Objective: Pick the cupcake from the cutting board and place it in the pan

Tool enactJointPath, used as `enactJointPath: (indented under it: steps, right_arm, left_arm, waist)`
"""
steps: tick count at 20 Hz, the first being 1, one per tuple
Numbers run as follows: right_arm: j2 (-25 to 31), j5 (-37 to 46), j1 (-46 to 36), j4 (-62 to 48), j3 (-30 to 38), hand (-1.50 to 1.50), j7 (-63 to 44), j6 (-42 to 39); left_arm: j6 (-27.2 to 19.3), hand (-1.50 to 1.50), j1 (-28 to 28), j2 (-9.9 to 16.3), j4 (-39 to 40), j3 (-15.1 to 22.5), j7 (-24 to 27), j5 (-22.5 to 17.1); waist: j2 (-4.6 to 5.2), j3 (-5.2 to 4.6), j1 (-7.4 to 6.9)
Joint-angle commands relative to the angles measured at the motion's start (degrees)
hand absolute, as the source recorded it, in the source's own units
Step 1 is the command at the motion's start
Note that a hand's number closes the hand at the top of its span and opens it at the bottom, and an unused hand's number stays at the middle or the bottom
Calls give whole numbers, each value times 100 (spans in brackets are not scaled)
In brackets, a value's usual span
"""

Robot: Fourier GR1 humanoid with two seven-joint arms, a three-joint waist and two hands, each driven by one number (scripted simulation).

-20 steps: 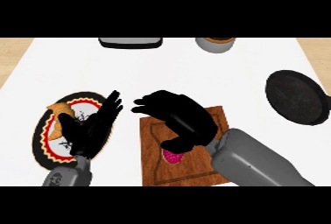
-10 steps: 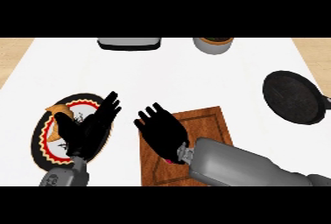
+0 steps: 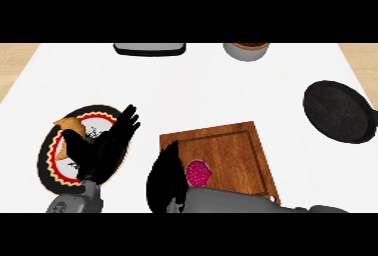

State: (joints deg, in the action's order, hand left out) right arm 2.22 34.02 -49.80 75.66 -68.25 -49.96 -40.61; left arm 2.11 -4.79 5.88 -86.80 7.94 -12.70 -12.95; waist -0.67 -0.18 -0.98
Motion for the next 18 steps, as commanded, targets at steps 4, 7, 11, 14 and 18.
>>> enactJointPath:
  steps: [4, 7, 11, 14, 18]
  right_arm:
    - [-213, -642, 411, 304, -219, -150, -1748, -548]
    - [-215, -424, 287, 168, -429, -150, -1777, -344]
    - [-215, -358, 311, 149, -587, -150, -1945, -223]
    - [-216, 89, 294, -35, -714, -150, -1839, -406]
    - [-215, 264, 324, -243, -647, -150, -1716, -445]
  left_arm:
    - [140, 0, 296, 46, -113, 17, 207, 12]
    - [45, 0, 220, 2, -359, 77, -53, 20]
    - [71, 0, 133, -143, 135, 66, 254, 88]
    - [201, 0, 113, 152, -45, -242, 42, -130]
    - [-195, 0, -1, -242, -313, 118, -228, 114]
  waist:
    - [32, 8, -51]
    - [38, 12, -53]
    - [54, 9, -22]
    - [46, 11, 43]
    - [50, 16, 42]
